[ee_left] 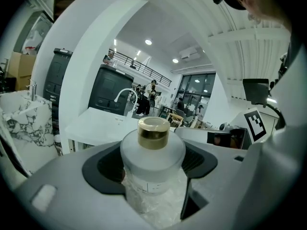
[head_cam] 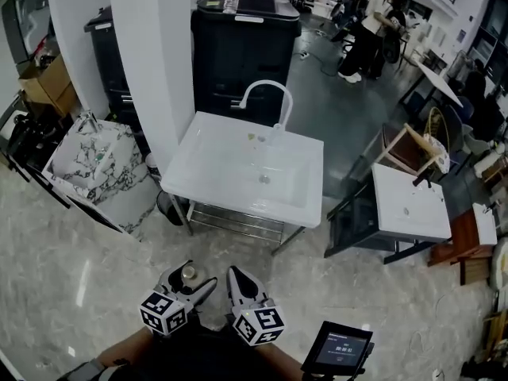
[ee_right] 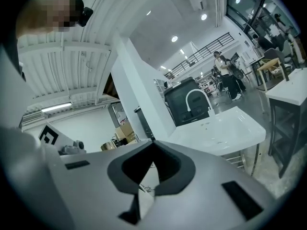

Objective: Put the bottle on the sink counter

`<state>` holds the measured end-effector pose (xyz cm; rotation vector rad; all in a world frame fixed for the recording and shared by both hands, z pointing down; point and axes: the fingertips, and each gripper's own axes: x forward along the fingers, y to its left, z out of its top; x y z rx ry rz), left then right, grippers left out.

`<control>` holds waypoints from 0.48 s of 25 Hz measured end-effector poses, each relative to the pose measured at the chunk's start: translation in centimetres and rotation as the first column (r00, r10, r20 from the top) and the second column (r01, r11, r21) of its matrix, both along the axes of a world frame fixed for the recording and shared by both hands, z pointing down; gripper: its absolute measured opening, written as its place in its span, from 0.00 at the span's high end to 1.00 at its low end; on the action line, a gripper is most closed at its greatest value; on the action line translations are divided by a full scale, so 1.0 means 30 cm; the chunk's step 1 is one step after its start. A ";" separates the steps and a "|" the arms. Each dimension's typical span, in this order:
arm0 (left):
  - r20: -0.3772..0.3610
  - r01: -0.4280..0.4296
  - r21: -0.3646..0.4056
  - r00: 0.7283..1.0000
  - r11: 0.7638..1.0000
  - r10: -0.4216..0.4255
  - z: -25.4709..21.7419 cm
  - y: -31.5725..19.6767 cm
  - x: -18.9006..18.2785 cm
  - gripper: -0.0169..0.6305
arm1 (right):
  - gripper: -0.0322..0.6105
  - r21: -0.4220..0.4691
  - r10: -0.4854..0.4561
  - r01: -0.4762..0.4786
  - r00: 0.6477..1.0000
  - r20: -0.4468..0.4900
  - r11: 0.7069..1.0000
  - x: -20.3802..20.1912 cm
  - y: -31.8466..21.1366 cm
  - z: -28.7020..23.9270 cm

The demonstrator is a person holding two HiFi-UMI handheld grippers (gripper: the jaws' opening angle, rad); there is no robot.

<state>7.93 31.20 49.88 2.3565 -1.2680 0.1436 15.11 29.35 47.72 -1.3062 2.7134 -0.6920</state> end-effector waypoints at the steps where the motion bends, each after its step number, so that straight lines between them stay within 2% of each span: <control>1: -0.004 -0.004 0.001 1.000 1.000 0.004 -0.001 -0.015 -0.020 0.45 | 0.96 -0.005 0.006 -0.006 1.000 -0.005 1.000 -0.018 -0.016 0.003; 12: -0.010 -0.033 0.053 0.999 0.998 0.033 -0.052 -0.251 -0.304 0.45 | 0.96 0.024 0.057 -0.056 0.997 -0.052 0.998 -0.272 -0.226 -0.043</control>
